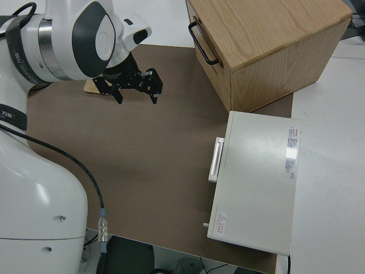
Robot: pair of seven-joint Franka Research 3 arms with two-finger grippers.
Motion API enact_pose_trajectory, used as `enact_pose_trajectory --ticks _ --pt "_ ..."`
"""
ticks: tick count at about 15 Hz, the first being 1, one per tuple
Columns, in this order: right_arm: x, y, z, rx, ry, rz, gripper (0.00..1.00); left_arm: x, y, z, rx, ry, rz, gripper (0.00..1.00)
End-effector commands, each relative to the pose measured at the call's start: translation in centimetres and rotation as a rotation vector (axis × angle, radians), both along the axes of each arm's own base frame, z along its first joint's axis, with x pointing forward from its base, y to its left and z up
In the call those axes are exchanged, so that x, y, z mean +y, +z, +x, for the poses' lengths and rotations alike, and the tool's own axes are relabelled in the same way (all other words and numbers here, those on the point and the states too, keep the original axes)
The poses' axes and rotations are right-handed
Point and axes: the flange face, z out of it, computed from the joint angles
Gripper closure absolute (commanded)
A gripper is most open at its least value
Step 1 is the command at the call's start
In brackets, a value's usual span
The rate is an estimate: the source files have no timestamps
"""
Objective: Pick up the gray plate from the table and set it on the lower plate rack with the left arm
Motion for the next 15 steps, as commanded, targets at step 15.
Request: enact_pose_trajectory --ticks 15 --pt "-0.2 0.3 -0.2 0.002 -0.014 -0.008 0.017 1.5 3.3 2.8 -0.204 -0.199 -0.025 0.0"
